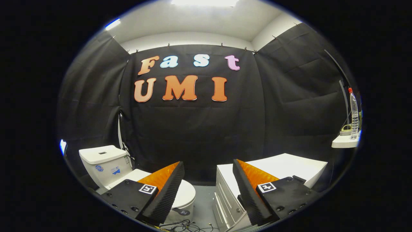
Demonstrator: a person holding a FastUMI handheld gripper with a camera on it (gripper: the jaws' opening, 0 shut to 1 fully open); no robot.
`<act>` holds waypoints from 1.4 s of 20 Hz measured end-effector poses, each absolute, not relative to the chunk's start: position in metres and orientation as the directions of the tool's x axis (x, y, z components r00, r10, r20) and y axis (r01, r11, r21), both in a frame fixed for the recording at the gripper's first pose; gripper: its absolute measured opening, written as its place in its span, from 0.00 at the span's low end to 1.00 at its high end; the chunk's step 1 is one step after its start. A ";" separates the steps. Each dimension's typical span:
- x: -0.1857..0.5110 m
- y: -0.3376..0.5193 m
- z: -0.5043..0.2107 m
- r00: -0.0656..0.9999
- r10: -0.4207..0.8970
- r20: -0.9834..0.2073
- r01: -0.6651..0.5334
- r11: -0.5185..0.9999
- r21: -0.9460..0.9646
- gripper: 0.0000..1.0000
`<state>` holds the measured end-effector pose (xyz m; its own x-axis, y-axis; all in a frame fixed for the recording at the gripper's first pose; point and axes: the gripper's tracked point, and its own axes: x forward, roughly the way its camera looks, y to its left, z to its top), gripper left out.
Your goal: Open the toilet lid.
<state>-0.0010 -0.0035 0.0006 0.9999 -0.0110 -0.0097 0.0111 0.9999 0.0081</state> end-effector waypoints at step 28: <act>0.070 0.082 -0.064 0.997 -0.030 -0.068 0.054 0.921 0.385 0.98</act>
